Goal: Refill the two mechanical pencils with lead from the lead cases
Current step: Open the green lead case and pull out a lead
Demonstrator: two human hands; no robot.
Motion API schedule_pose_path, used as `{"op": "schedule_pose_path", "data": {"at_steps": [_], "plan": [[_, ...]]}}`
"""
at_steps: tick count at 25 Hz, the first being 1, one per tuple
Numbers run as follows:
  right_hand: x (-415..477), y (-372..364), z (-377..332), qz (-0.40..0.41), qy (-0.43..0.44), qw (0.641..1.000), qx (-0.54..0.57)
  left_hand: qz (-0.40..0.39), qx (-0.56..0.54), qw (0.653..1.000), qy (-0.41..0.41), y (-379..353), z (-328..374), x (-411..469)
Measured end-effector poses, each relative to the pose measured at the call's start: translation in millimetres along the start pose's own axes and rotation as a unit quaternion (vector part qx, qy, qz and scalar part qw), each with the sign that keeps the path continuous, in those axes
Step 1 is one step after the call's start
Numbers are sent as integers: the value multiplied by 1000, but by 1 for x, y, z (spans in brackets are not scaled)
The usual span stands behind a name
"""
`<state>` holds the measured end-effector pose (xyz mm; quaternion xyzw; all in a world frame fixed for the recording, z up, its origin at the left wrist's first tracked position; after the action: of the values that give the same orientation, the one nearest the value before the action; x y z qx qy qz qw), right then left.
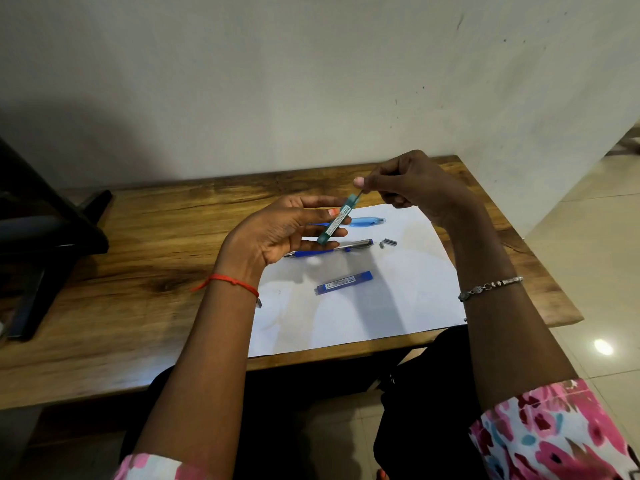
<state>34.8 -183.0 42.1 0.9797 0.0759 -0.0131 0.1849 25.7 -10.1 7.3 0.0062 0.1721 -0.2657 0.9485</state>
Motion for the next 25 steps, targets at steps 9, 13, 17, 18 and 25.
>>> {"op": "schedule_pose_path", "data": {"at_steps": [9, 13, 17, 18, 25], "plan": [[0, 3, -3, 8, 58, 998, -31, 7, -5, 1000, 4, 1, 1, -1], [3, 5, -3, 37, 74, 996, -18, 9, -10, 1000, 2, 1, 0, 0], [2, 7, -4, 67, 78, 995, -6, 10, -18, 1000, -1, 2, 0, 1], [2, 8, -4, 72, 79, 994, -3, 11, -20, 1000, -1, 2, 0, 1], [0, 9, -5, 84, 91, 992, -3, 11, -13, 1000, -2, 1, -1, 2]]}}
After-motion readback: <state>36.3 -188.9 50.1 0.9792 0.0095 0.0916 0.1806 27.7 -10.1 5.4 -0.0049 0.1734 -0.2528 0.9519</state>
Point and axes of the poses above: each hand's wrist, its own x-axis towards the middle knuckle, its own y-axis out of the back of the hand, z = x × y, the point moved 4 cm from there along x, towards the middle knuckle, and after that the axes turned 3 degrees about x, right-handed, at the moved point
